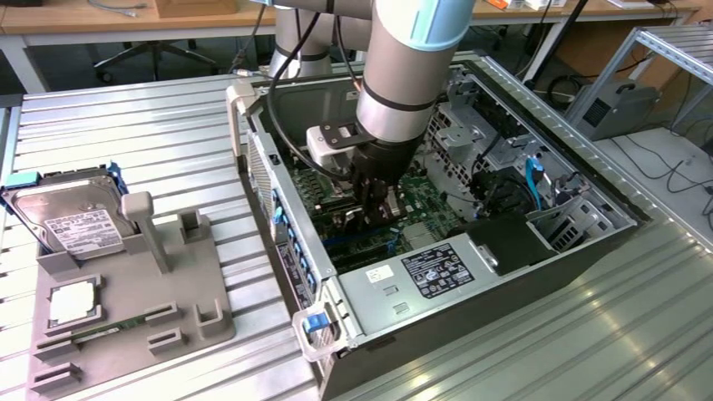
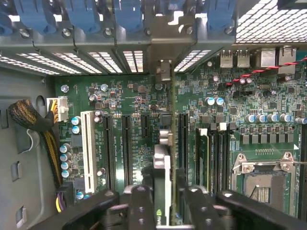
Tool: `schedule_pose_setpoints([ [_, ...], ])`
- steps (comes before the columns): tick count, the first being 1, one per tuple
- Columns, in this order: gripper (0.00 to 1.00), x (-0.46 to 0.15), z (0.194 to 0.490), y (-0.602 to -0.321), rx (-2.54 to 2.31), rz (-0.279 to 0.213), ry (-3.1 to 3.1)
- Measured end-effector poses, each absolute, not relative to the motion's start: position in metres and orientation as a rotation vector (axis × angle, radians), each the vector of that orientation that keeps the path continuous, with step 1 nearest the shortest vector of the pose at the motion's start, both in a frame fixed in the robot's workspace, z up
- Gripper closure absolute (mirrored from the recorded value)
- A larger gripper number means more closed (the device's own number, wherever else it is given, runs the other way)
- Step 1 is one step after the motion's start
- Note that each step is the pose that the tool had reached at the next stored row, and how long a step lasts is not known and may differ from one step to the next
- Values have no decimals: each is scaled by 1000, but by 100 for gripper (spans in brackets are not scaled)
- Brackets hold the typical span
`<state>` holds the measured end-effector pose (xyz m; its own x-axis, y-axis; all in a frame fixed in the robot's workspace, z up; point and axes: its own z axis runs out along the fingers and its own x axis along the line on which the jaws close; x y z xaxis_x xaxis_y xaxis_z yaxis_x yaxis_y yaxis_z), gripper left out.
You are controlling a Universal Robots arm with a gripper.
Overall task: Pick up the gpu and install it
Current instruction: 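Insert the gpu into the slot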
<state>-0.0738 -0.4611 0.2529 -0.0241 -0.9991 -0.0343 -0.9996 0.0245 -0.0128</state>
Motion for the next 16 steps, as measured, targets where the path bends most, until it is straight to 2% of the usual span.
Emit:
schedule_pose_setpoints([
  [2,65,-74,253,-461,-2171,23,2224],
  [3,59,-74,253,-461,-2171,23,2224],
  [16,59,-73,259,-461,-2197,24,2198],
])
